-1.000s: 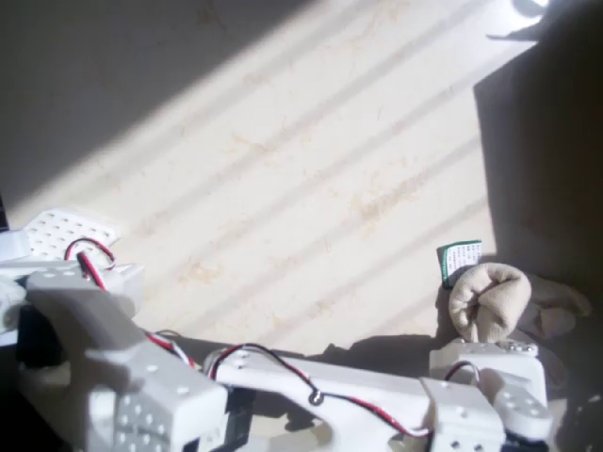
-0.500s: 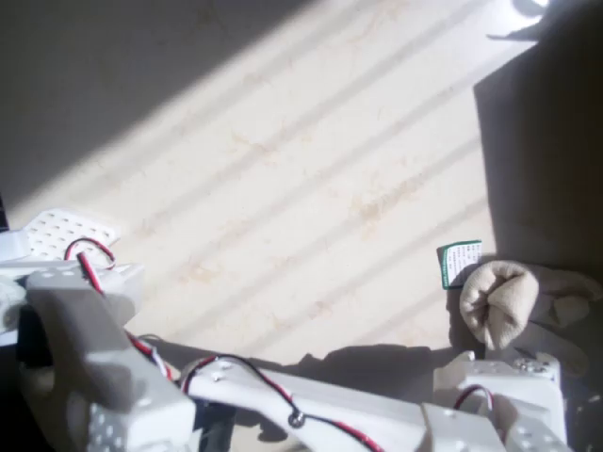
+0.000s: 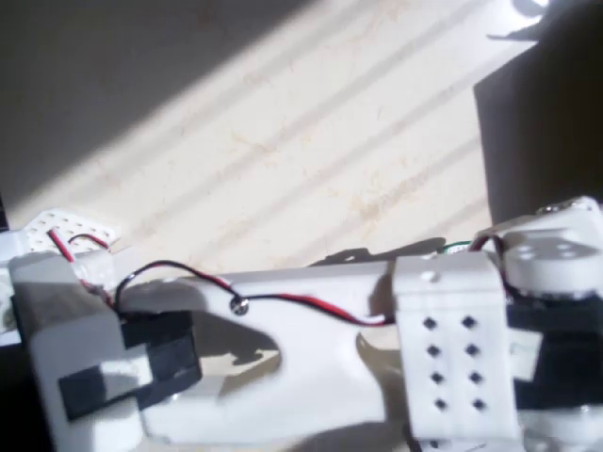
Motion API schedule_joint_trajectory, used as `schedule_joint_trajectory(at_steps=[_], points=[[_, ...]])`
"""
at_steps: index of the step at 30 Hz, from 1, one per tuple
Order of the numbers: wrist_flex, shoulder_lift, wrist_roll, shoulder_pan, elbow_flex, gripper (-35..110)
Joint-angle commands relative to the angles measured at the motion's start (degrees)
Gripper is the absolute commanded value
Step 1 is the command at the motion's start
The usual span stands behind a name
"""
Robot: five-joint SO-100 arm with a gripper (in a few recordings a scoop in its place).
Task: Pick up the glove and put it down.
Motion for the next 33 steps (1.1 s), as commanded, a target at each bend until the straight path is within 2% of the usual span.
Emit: schedule_joint_trajectory(at_steps=[1, 8, 15, 24, 27, 33], points=[[-0.4, 2.5, 0.8, -4.5, -0.9, 25], [-1.6, -6.2, 8.0, -7.2, -1.5, 25], [-5.8, -9.2, 8.2, -7.2, -1.4, 25], [-6.1, -9.6, 7.5, -7.1, -0.8, 25], [-6.1, -9.6, 7.4, -7.2, -0.8, 19], [-6.1, -9.6, 7.4, -6.5, -1.3, -1]])
